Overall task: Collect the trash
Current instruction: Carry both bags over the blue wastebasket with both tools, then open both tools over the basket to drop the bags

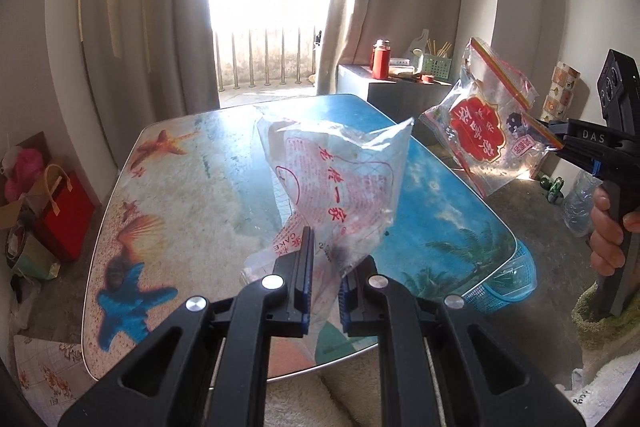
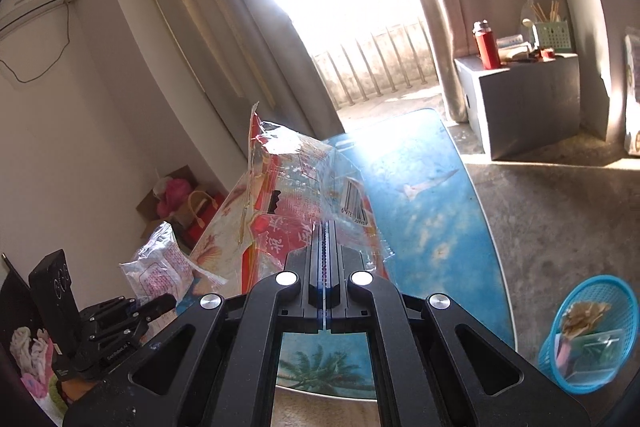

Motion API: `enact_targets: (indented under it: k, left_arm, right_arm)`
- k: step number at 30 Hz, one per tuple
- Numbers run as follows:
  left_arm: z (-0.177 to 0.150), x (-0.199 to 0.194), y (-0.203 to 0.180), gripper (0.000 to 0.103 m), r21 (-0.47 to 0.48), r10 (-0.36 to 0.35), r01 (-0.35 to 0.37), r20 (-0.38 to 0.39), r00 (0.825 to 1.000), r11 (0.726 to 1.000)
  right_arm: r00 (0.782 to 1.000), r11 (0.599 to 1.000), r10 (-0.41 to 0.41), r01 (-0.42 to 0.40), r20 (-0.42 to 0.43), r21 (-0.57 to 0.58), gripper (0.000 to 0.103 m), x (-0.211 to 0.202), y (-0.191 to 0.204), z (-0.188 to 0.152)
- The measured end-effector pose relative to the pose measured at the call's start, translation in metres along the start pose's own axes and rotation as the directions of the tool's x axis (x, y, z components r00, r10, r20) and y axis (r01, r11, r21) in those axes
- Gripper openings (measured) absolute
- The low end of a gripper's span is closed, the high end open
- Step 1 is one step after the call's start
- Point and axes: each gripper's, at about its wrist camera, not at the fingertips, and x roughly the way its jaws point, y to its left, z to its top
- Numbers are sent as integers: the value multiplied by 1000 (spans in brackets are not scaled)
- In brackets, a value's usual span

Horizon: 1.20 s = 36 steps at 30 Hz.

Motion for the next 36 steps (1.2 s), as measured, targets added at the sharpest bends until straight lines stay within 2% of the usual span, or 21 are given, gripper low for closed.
enact_targets:
  k: [7, 14, 20, 24, 28, 30, 34, 36]
  left_arm:
    - [29, 13, -59, 10, 97, -121, 116, 44, 992, 988]
    - [48, 36, -136, 10, 210, -284, 270, 38, 958, 940]
    - [52, 57, -212, 10, 293, -421, 406, -14, 907, 865]
    - [48, 83, -262, 10, 274, -516, 522, -99, 851, 808]
    - [32, 118, -310, 10, 249, -567, 596, -184, 803, 763]
    - [23, 144, -330, 10, 214, -580, 624, -237, 779, 751]
    - [0, 201, -356, 10, 112, -592, 651, -324, 738, 750]
    - [-13, 228, -367, 10, 90, -574, 637, -352, 739, 765]
  right_arm:
    - [988, 988, -141, 137, 59, 64, 0, -59, -56, -3]
    - [941, 936, -328, 310, 89, 166, 0, -119, -114, -23]
    - [893, 868, -446, 416, 61, 271, 0, -153, -160, -47]
    - [866, 822, -500, 472, 8, 319, 0, -159, -187, -63]
    - [849, 786, -525, 508, -52, 352, 0, -152, -213, -76]
    - [845, 775, -528, 518, -79, 363, 0, -145, -226, -80]
    - [833, 754, -535, 545, -139, 366, 0, -127, -251, -87]
    - [823, 745, -542, 564, -171, 355, 0, -117, -263, -91]
